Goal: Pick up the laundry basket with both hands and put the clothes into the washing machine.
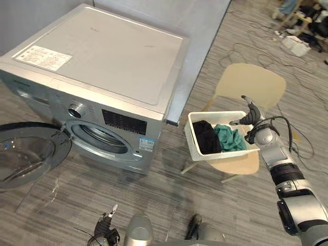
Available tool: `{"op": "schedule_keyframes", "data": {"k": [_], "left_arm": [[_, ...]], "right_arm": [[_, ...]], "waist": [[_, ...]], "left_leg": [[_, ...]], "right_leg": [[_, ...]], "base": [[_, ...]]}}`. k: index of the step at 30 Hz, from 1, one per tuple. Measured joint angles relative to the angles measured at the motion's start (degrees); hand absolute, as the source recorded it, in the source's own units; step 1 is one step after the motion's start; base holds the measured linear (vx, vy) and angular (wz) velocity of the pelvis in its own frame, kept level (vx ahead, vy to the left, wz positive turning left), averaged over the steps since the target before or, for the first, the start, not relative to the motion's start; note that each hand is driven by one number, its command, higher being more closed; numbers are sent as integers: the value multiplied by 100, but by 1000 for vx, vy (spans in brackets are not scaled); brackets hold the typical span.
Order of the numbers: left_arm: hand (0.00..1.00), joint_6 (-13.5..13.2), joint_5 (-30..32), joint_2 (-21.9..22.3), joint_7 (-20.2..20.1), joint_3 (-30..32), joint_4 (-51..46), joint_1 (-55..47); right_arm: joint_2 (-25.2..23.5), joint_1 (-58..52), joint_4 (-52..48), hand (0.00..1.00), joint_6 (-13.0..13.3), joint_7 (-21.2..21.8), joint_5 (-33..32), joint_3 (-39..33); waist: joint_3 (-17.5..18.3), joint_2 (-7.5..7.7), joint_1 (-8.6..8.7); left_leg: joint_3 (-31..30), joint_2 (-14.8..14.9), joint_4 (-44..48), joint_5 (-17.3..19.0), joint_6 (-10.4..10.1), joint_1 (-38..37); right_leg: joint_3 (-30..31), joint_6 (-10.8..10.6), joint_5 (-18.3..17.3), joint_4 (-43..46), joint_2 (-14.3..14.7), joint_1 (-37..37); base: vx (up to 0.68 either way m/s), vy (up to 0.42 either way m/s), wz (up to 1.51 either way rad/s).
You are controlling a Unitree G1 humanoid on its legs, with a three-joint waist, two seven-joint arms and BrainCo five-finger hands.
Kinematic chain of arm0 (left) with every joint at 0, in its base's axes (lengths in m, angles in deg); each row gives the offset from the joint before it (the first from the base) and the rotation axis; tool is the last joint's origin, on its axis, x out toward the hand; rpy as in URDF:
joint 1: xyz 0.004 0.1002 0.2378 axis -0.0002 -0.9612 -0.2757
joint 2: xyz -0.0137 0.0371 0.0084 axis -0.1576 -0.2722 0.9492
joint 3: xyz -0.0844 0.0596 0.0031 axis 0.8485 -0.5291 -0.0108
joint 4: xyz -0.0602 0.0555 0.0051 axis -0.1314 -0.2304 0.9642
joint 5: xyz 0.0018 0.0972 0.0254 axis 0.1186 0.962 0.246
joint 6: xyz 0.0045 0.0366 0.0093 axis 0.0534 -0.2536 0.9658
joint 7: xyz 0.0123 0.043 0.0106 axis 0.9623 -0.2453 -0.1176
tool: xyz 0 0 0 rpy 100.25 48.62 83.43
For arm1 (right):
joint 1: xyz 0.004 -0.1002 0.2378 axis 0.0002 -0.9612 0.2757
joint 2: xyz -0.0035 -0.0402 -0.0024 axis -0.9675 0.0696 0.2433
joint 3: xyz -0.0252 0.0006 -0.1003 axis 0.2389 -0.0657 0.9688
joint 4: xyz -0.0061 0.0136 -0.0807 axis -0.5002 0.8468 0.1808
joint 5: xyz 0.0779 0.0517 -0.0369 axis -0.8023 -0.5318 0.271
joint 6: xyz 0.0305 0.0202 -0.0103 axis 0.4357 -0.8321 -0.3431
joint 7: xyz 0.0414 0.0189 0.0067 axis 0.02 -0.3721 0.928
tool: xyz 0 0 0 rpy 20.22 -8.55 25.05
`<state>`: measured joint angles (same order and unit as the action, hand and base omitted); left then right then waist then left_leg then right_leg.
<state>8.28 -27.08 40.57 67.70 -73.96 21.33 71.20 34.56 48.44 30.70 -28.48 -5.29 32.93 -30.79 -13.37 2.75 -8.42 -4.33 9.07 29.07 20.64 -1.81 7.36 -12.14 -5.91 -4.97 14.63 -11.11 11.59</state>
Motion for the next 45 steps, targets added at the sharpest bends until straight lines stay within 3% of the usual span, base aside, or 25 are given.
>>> {"op": "schedule_keyframes", "data": {"k": [1, 2, 3, 4, 5, 7, 9, 12, 15, 16, 21, 25, 29, 34, 38, 45], "left_arm": [[0, -19, -50, -30, 0, -3, -2, 33], [0, -30, -102, -134, 0, -12, -1, 78], [0, -30, -108, -173, 5, -1, 70, 169], [0, -49, -136, -73, 1, -12, 93, 211], [0, -51, -146, -47, 3, -13, 100, 210], [0, -48, -251, 134, 0, -13, 118, 186], [0, -55, -347, 219, -11, -14, 105, 188], [0, -112, -562, 294, 4, -22, -41, 197], [0, -150, -615, 288, 47, -89, -164, 323], [0, -166, -658, 302, 114, -171, -193, 319], [0, -266, -667, 323, 146, -171, -241, 451], [0, -283, -789, 337, 158, -172, -229, 593], [0, -347, -911, 397, 266, -232, -232, 763], [0, -472, -1280, 458, 273, -627, -512, 945], [0, -555, -1702, 556, 242, -1054, -996, 1130], [0, -583, -2081, 791, 119, -1132, -1274, 1369]], "right_arm": [[33, 0, 19, 0, -3, 0, 45, 0], [48, 14, 67, 0, -5, -1, 114, -6], [109, 14, 88, 0, -1, -6, 240, -38], [116, 25, 218, 0, -29, -8, 273, -87], [117, 26, 247, 0, -31, -7, 276, -88], [115, 18, 442, 0, -127, -4, 379, -184], [112, 20, 511, 0, -183, -21, 378, -300], [114, 142, 575, 0, -185, -142, 368, -359], [133, 308, 783, 0, -210, -281, 301, -486], [126, 339, 824, 0, -209, -279, 219, -466], [5, 649, 905, 0, -218, -319, 186, -443], [7, 973, 1032, 0, -225, -511, 120, -312], [10, 1367, 1412, 0, -227, -517, 56, -121], [376, 2085, 2142, 0, -241, -529, -3, 206], [960, 2893, 2791, 0, -268, -527, 21, 1020], [1431, 3253, 3130, 0, -266, -494, 26, 2429]], "waist": [[-43, 40, -4], [-74, 244, -15], [-171, 165, 21], [-230, -18, -2], [-227, -46, -1], [-234, -104, 109], [-273, -111, 105], [-507, -131, 12], [-741, -131, 49], [-785, -187, -33], [-1137, -217, -172], [-1214, -228, -181], [-1221, -238, -189], [-1289, -362, -198], [-1411, -572, -220], [-1449, -604, -380]], "left_leg": [[-87, -10, 10, 18, -77, -3], [-256, -77, 12, 52, -268, 3], [-482, -57, 39, 96, -428, 27], [-775, 186, -146, -84, -725, 105], [-821, 222, -218, -119, -764, 110], [-1215, 447, -815, -521, -1001, 125], [-1379, 525, -923, -710, -1063, 195], [-1544, 576, -774, -983, -928, 503], [-1109, 446, -1241, -1644, -858, 833], [-839, 491, -1634, -1766, -867, 787], [-422, 376, -1867, -1802, -941, 961], [-279, 273, -1803, -1817, -951, 1286], [-236, 243, -1824, -1911, -943, 1485], [-211, 165, -1935, -2004, -880, 1709], [-196, 81, -2133, -2187, -824, 1999], [-188, 104, -2326, -2337, -833, 2455]], "right_leg": [[51, -5, 135, -61, 1, 6], [149, 53, 570, -173, 6, -12], [133, -233, 739, -36, 18, -20], [-57, -17, 515, 179, 247, 68], [-97, 11, 473, 226, 277, 101], [-613, 271, 39, 699, 308, 253], [-852, 383, -204, 975, 296, 264], [-1246, 566, -435, 1243, 280, 309], [-1539, 578, -433, 1238, -10, 595], [-1525, 565, -401, 1236, -5, 745], [-1295, 476, -74, 1158, -147, 1186], [-1224, 363, 313, 707, -157, 1392], [-1200, 384, 632, 351, -106, 1484], [-1221, 325, 931, -86, -97, 1567], [-1257, 298, 1322, -647, -64, 1703], [-1289, 331, 1688, -1260, 84, 1980]], "base": [[224, -503, 86], [197, -476, 88], [225, -615, 95], [111, -331, 67], [127, -376, 62], [133, -341, 82], [100, -346, 76], [14, -271, 67], [-93, -108, 68], [-102, -34, 14], [-118, 100, -16], [-93, 146, -17], [-1, 60, -11], [15, 27, 0], [-1, 15, 0], [6, 12, -3]]}}
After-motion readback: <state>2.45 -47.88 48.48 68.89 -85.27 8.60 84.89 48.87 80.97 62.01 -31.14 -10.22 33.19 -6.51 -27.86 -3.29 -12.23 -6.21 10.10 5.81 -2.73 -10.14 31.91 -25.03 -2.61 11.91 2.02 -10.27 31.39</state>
